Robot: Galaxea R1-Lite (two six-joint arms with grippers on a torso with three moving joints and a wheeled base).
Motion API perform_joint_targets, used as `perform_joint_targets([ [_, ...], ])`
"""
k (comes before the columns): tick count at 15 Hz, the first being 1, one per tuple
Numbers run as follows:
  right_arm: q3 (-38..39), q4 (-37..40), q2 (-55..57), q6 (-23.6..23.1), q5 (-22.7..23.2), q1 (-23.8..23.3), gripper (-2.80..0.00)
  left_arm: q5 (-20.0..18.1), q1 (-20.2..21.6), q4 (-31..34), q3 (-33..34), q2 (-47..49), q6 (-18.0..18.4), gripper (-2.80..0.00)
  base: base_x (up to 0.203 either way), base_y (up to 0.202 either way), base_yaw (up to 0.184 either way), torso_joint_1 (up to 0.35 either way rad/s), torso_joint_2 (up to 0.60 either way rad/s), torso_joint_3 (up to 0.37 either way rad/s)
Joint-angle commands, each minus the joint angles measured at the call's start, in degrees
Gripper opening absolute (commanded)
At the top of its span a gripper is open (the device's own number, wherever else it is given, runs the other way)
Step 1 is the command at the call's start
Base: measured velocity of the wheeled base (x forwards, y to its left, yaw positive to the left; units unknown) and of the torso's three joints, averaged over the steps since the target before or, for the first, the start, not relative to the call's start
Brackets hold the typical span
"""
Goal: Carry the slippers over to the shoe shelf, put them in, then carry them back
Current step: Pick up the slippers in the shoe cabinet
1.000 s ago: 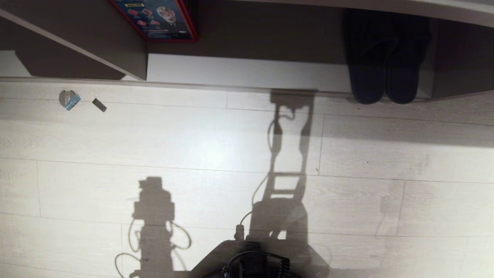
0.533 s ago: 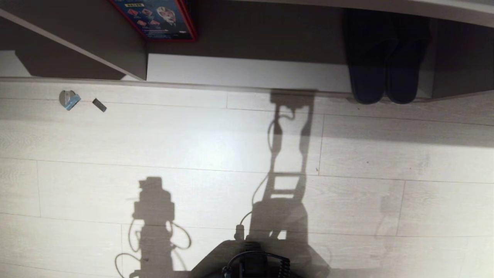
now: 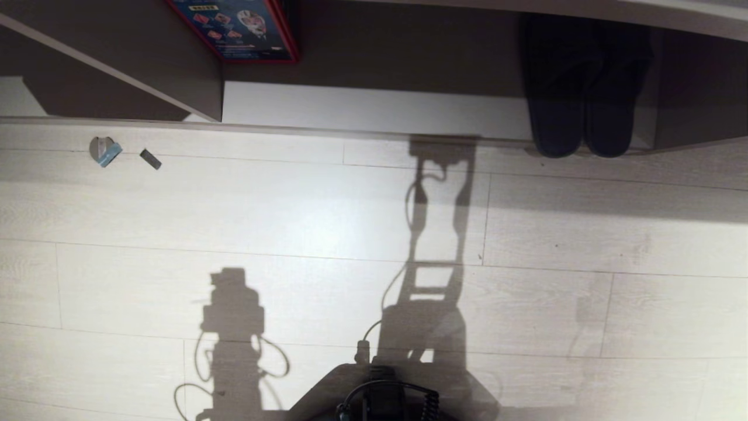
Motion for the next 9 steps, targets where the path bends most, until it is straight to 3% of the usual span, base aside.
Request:
perform_joint_targets([
  [1, 0.1, -0.1, 0.2, 0.0, 0.1, 0.0, -2.80, 0.0, 0.0, 0.0, 0.0, 0.0, 0.0, -2.80, 0.000, 0.000, 0.000, 0.000, 0.00, 0.000],
  [9, 0.1, -0.5, 0.2, 0.4, 0.2, 0.0, -2.80, 0.0, 0.0, 0.0, 0.0, 0.0, 0.0, -2.80, 0.000, 0.000, 0.000, 0.000, 0.00, 0.000],
])
